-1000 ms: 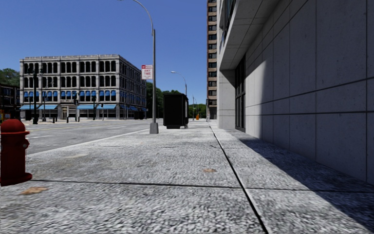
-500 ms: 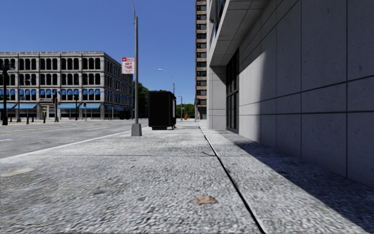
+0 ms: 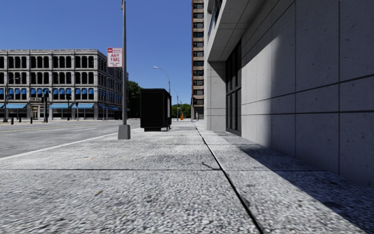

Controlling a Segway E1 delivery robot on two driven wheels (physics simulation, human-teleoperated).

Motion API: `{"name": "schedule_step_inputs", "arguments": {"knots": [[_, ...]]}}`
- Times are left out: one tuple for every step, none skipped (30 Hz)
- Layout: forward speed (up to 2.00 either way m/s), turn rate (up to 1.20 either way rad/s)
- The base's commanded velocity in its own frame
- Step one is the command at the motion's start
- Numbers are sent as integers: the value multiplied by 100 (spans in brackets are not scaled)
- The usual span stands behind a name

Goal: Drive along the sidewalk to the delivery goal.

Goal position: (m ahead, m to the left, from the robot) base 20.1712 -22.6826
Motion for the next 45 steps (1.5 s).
{"name": "schedule_step_inputs", "arguments": {"knots": [[200,0],[200,0],[200,0],[200,0],[200,0],[200,0],[200,0],[200,0],[200,0],[200,0],[200,-6],[200,-17],[200,-22],[200,-22],[200,-24],[200,-24],[200,-24],[200,-24],[200,-24],[200,-24],[200,-13],[200,0],[200,0],[200,0],[200,0],[200,0],[200,0],[200,0],[200,0],[200,0],[200,0],[200,0],[200,0],[200,0],[200,0],[200,0],[200,0],[200,0],[200,0],[200,0],[200,0],[200,0],[200,0],[200,0],[200,0]]}}
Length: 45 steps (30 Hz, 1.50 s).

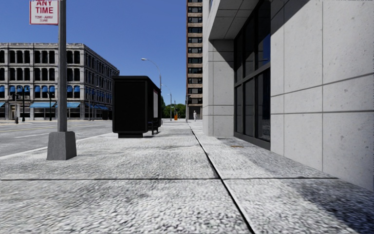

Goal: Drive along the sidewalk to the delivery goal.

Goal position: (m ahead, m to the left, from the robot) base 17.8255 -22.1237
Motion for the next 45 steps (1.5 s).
{"name": "schedule_step_inputs", "arguments": {"knots": [[200,0],[200,0],[200,0],[200,0],[200,0],[200,0],[200,0],[200,0],[200,0],[200,0],[200,0],[200,0],[200,0],[200,0],[200,0],[200,0],[200,0],[200,0],[200,0],[200,0],[200,0],[200,0],[200,0],[200,0],[200,0],[200,0],[200,0],[200,0],[200,0],[200,0],[200,0],[200,0],[200,0],[200,0],[200,0],[200,0],[200,0],[200,0],[200,0],[200,0],[200,0],[200,0],[200,0],[200,0],[200,0]]}}
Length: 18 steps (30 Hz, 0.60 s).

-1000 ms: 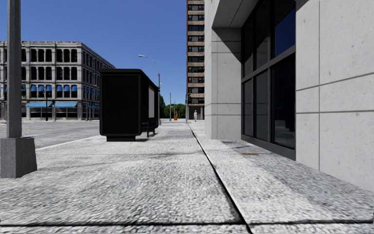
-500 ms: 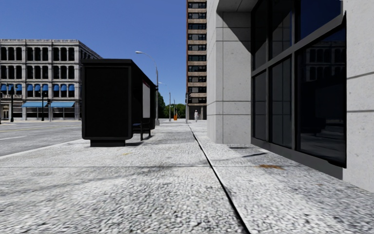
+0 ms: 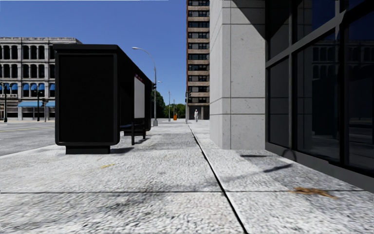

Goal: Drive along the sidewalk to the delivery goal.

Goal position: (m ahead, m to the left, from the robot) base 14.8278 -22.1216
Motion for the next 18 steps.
{"name": "schedule_step_inputs", "arguments": {"knots": [[200,0],[200,0],[200,0],[200,0],[200,0],[200,0],[200,0],[200,0],[200,0],[200,0],[200,0],[200,0],[200,0],[200,0],[200,0],[200,0],[200,0],[200,0]]}}
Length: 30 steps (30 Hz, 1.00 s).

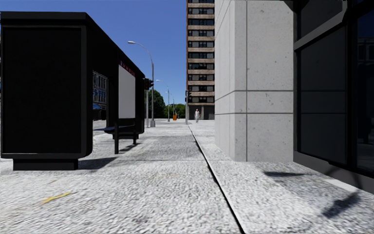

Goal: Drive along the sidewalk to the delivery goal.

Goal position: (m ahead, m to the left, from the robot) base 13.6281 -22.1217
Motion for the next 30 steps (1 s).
{"name": "schedule_step_inputs", "arguments": {"knots": [[200,0],[200,0],[200,0],[200,0],[200,0],[200,0],[200,0],[200,0],[200,0],[200,0],[200,0],[200,0],[200,0],[200,0],[200,0],[200,0],[200,0],[200,0],[200,0],[200,0],[200,0],[200,0],[200,0],[200,0],[200,0],[200,0],[200,0],[200,0],[200,0],[200,0]]}}
